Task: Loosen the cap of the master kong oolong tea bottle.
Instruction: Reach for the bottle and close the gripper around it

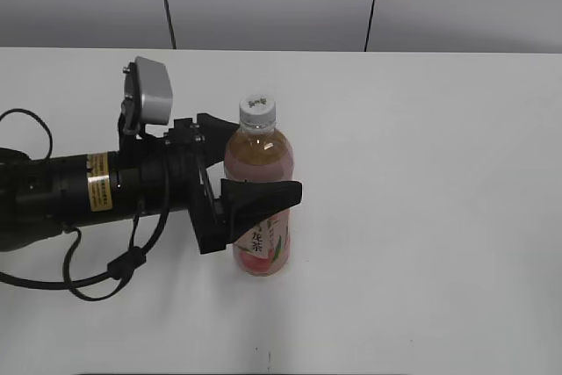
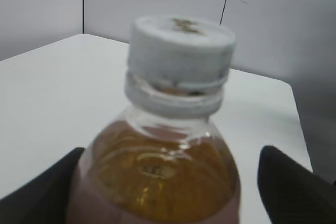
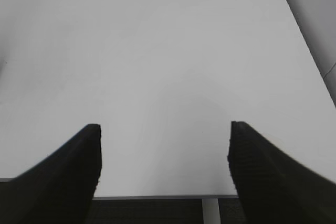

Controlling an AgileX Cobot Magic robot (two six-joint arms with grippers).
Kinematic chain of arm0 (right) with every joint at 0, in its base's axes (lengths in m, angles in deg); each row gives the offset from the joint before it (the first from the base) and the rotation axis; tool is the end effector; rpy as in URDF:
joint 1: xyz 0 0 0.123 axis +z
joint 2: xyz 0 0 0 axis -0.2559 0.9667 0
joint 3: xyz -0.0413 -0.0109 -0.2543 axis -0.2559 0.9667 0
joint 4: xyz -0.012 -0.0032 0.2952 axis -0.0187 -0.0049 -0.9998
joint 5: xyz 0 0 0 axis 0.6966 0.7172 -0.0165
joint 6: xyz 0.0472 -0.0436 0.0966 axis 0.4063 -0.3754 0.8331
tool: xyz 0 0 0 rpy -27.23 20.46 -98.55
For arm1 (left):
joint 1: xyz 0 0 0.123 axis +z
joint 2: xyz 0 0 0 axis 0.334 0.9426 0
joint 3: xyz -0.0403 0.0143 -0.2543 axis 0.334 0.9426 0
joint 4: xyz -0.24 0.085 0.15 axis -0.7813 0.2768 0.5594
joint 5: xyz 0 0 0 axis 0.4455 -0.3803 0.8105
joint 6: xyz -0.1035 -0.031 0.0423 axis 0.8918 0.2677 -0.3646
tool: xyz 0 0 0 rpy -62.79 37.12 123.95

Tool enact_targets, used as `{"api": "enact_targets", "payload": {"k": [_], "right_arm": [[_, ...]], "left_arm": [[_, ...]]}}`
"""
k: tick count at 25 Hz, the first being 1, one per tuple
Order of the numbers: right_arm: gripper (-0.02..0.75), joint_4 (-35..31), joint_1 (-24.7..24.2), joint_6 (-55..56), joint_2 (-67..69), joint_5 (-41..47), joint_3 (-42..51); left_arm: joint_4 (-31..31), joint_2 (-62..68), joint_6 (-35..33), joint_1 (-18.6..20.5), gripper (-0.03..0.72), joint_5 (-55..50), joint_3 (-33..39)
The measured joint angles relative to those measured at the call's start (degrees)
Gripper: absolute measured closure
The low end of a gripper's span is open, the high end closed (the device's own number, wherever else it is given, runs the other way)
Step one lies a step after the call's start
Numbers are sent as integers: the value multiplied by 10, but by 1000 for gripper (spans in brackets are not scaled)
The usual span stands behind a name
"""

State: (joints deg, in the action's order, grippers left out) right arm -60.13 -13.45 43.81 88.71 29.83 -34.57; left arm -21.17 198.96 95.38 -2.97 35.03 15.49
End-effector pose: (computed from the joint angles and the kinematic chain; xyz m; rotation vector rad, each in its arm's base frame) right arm 0.0790 0.0040 0.2883 -0.1212 2.0571 -0.0184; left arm 0.2598 -0.2057 0.0655 1.0136 1.5249 -1.0433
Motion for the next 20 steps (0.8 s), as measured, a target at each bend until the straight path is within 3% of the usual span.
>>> {"api": "enact_targets", "payload": {"k": [6,12,20], "right_arm": [[173,0,0,0,0,0,0],[173,0,0,0,0,0,0],[173,0,0,0,0,0,0]], "left_arm": [[-9,2,0,-3,112,0,0],[-17,3,0,-3,217,-1,0],[-17,3,0,-3,223,-2,0]]}}
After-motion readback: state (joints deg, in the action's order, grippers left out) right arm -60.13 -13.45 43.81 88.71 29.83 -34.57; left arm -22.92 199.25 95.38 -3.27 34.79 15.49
